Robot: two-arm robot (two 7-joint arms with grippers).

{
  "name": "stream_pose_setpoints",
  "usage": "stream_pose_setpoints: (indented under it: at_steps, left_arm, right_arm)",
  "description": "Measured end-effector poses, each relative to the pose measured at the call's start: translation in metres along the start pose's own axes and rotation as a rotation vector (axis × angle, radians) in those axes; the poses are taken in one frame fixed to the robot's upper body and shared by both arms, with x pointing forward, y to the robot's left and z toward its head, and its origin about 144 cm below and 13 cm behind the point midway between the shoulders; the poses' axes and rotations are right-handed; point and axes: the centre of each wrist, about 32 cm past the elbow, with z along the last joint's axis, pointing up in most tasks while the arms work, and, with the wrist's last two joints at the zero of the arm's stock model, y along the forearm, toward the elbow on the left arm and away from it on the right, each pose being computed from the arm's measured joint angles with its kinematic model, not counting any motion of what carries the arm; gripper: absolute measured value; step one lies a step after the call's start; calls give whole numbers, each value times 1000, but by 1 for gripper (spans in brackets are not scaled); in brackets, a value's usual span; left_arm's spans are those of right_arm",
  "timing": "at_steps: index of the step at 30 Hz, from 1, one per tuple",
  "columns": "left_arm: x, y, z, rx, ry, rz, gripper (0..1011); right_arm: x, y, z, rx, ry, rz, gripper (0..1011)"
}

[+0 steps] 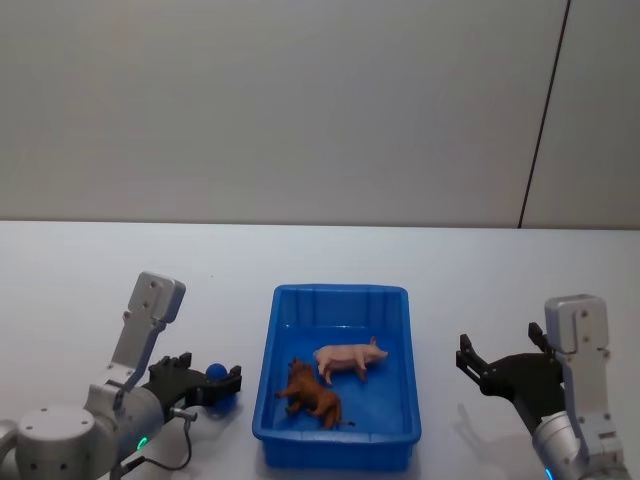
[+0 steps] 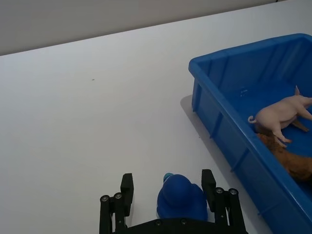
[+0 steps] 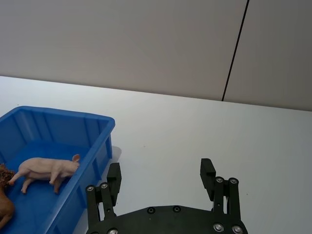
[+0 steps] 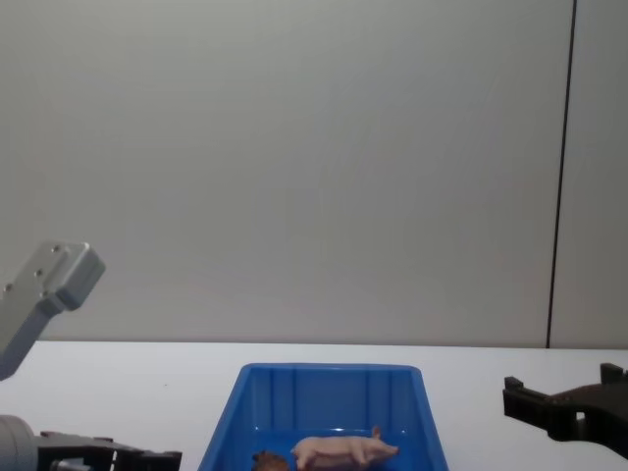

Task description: Pick up the two dolls from the table and place them into the box.

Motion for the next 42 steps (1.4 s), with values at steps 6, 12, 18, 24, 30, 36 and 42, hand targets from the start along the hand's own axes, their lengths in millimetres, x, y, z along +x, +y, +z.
stream_pose_setpoints:
  at_steps: [6,12,18,24,30,36,42]
  left_arm:
    - [1,-5,-1,19,-4,-15,745]
    - [0,-7,-1,30,-9,-23,544]
    - [-3,-6,-2,31,-14,-25,360]
    - [-6,-3,-1,16,-23,-21,286]
    - [-11,1,3,-28,-42,-16,254]
    - [-15,7,12,-91,-73,-18,223]
    - [-18,13,23,-162,-112,-40,196]
  right_arm:
    - [0,0,0,0,0,0,1001]
    - [0,0,0,0,0,0,1001]
    - [0,0,0,0,0,0,1001]
    - [0,0,0,0,0,0,1001]
    - [0,0,0,0,0,0,1001]
    - [0,0,0,0,0,0,1001]
    - [0,0,0,0,0,0,1001]
